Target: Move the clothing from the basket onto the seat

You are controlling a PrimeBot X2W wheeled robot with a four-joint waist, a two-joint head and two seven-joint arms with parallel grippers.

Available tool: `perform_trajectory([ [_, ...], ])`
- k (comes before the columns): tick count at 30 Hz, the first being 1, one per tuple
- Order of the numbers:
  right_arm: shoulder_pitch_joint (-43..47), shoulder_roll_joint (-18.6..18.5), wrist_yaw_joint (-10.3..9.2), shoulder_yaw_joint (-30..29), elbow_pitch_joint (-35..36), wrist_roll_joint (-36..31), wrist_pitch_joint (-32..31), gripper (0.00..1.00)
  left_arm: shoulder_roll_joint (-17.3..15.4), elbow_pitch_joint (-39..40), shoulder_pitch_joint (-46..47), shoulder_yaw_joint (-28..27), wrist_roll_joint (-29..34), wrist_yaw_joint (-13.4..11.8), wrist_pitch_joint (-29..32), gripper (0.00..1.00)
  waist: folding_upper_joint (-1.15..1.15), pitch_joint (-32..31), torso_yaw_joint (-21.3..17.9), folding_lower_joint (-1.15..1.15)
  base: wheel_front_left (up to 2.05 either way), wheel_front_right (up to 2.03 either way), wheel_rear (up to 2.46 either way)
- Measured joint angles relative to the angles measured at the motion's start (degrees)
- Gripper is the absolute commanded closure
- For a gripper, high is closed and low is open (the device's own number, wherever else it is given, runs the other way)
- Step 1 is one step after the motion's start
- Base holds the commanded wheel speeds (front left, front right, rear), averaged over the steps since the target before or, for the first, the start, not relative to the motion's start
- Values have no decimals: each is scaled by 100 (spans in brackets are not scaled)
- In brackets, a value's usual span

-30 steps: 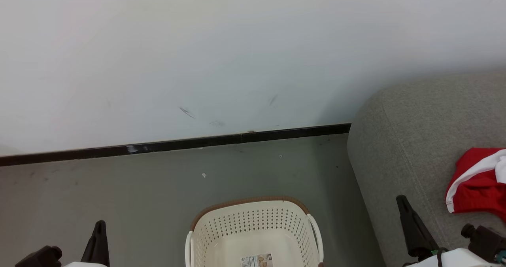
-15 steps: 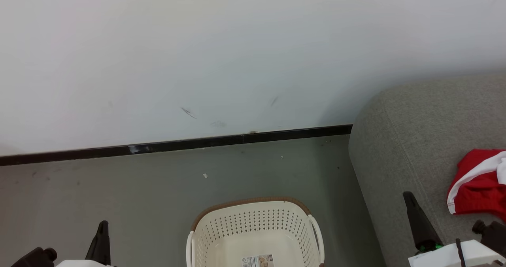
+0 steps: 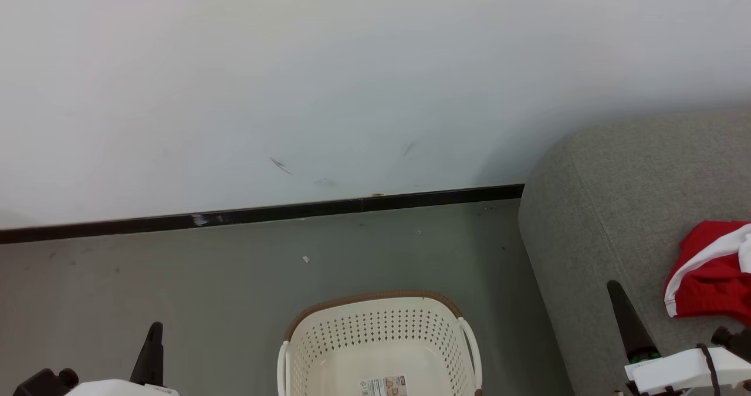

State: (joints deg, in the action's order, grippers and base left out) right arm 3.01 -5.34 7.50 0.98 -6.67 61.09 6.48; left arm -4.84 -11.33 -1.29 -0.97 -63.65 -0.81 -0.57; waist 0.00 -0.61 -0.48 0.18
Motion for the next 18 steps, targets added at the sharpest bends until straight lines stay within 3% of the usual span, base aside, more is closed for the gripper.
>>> perform_trajectory([
  [18,-249,-110,-1,-4,-367,1897,-300,100,130,-179,229,-191,-1405,357,361,100,0,50,26,-13,0,0,0],
])
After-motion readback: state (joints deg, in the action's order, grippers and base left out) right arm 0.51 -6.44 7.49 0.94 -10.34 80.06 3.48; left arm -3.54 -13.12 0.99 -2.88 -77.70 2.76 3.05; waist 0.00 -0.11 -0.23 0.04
